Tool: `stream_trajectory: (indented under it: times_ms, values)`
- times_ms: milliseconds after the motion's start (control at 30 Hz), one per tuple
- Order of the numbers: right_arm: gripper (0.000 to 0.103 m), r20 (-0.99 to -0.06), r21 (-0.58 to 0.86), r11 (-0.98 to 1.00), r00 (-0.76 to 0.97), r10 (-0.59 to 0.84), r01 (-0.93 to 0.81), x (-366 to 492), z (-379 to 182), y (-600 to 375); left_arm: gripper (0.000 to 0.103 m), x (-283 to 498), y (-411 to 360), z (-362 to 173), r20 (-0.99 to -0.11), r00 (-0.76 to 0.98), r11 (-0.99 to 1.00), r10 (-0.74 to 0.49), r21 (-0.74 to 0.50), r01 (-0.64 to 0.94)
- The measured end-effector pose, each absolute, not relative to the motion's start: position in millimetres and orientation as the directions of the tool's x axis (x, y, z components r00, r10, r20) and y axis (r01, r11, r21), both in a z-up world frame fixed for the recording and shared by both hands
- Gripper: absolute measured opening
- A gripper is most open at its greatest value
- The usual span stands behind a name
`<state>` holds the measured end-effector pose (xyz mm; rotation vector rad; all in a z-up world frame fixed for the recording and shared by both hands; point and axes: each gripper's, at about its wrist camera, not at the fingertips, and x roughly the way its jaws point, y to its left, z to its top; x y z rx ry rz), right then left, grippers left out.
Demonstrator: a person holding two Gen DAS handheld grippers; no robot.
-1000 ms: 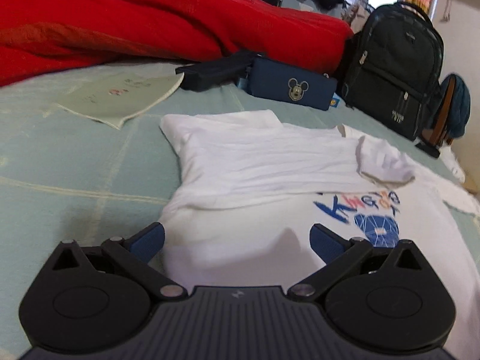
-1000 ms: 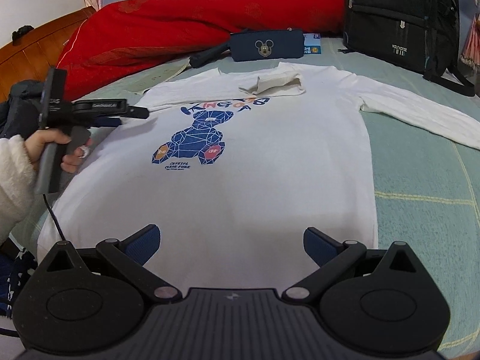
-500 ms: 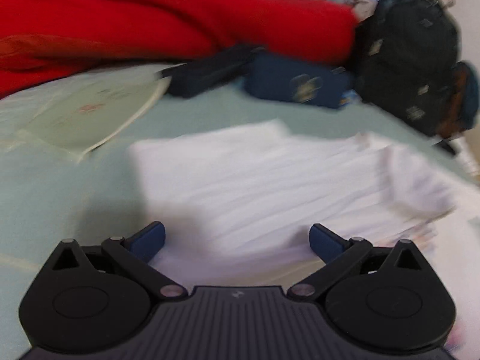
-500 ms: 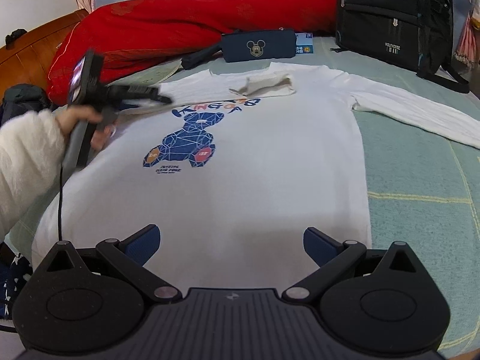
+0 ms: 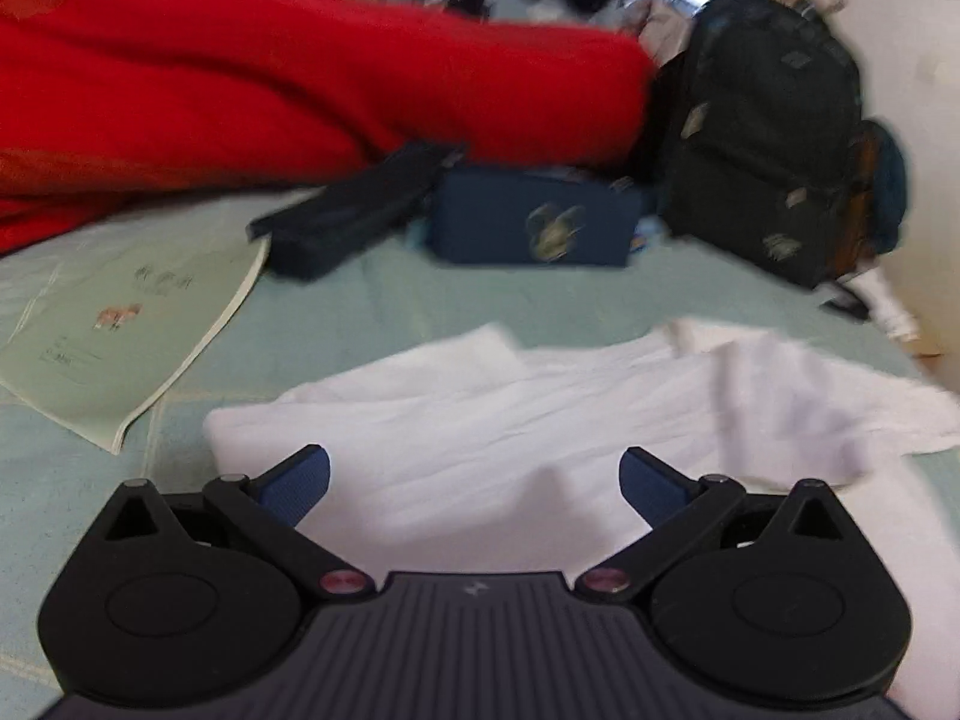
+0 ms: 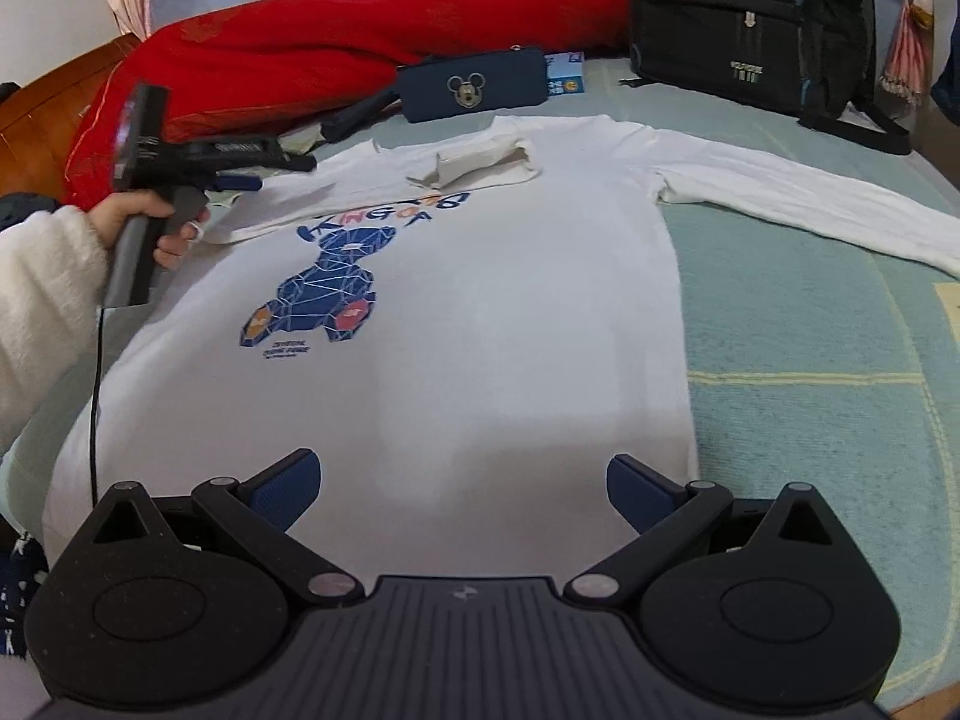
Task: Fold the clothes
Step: 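Withdraw the open left gripper away from the folded sleeve, then move the open right gripper to the other sleeve cuff and grasp it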
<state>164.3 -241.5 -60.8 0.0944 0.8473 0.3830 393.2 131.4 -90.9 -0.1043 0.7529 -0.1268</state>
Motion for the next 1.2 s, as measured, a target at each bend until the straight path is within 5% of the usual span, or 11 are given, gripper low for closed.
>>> stream_trajectory:
  times_ms: [233, 467, 767, 1200]
  values:
    - [0.103, -0.72, 0.219, 0.94, 0.607, 0.336, -0.26, 169, -60, -251, 0.102, 360, 129, -67, -0.672, 0.73, 0.992, -0.128, -0.07, 0.109]
    - [0.103, -0.731, 0.077, 0.949, 0.63, 0.262, -0.305, 182, -44, -221, 0.102, 300, 70, -28, -0.694, 0.698, 0.958, -0.178, 0.04, 0.284]
    - [0.103, -0.727, -0.163, 0.918, 0.673, 0.135, -0.361, 211, -22, -176, 0.102, 244, 35, -43, -0.644, 0.735, 0.898, -0.213, 0.168, 0.407]
    - [0.103, -0.738, -0.414, 0.815, 0.673, -0.039, -0.406, 367, -28, -90, 0.102, 228, 85, -42, -0.572, 0.758, 0.915, -0.313, 0.031, 0.402]
